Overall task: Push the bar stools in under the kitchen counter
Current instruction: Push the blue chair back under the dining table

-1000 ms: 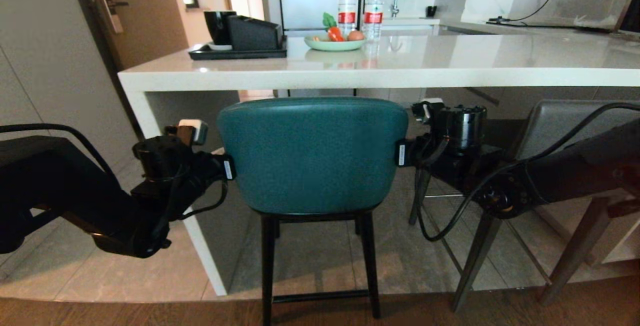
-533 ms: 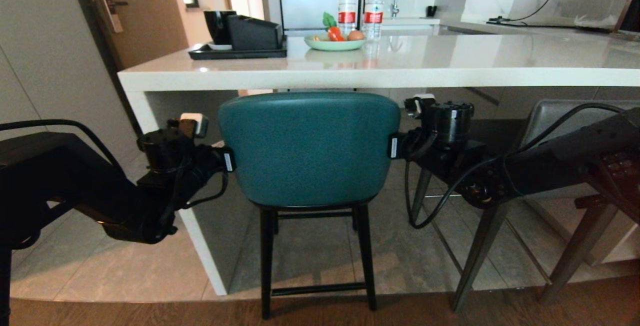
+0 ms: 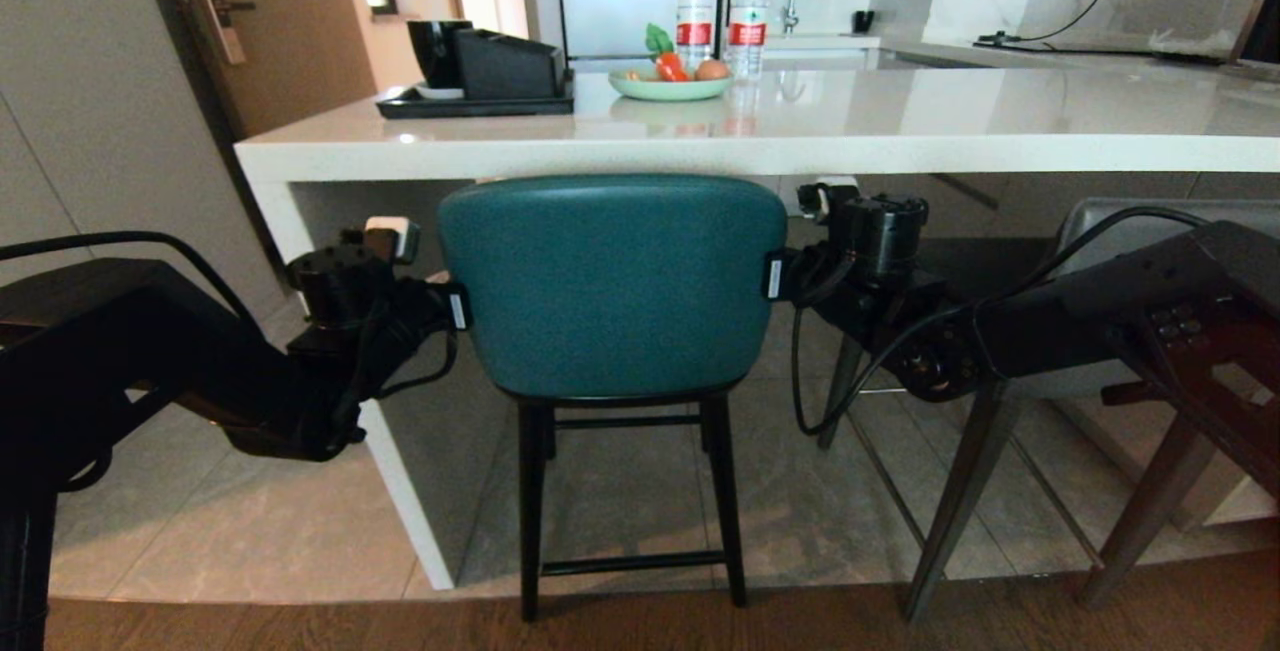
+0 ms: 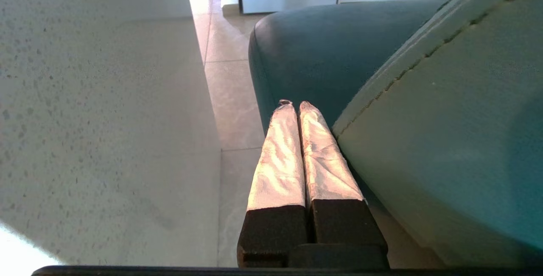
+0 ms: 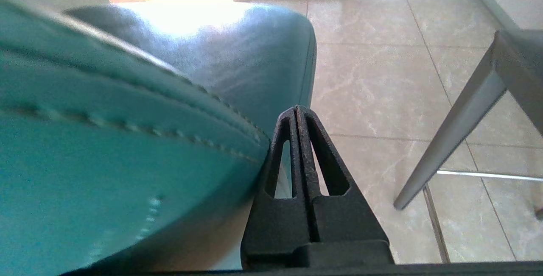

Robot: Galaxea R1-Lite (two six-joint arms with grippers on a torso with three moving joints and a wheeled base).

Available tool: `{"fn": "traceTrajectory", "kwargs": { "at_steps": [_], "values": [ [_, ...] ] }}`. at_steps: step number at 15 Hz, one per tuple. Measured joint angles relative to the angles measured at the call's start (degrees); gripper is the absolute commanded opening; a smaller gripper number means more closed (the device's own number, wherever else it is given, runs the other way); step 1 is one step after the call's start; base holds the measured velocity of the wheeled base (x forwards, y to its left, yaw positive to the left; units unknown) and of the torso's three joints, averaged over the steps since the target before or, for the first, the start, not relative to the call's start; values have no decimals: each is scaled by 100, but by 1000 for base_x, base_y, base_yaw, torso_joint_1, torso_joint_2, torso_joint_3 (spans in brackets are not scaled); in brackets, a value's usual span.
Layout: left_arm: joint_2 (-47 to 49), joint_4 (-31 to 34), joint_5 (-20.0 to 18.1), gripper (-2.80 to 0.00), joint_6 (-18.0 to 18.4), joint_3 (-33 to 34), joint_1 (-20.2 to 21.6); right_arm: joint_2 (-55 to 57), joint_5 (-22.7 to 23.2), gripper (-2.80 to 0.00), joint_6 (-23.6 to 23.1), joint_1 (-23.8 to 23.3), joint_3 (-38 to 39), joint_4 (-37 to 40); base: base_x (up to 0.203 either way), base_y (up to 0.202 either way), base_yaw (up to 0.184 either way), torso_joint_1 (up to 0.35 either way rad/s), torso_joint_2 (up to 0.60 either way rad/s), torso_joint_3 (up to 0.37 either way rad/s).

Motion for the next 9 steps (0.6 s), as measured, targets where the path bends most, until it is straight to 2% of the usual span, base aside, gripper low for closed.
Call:
{"fn": "traceTrajectory", "kwargs": {
  "at_steps": [3, 6, 9],
  "values": [
    [-226, -50, -27, -280, -15, 394, 7, -153, -89, -280, 10, 10, 227, -171, 0, 0, 0, 0, 0, 0],
    [-865, -45, -424, -280, -63, 1200, 123, -774, 31, -280, 96, 5, 1029, -201, 0, 0, 0, 0, 0, 0],
    [-1708, -96, -580, -280, -426, 2046, 189, -1600, 39, -280, 317, -30, 1932, -197, 0, 0, 0, 0, 0, 0]
  ]
}}
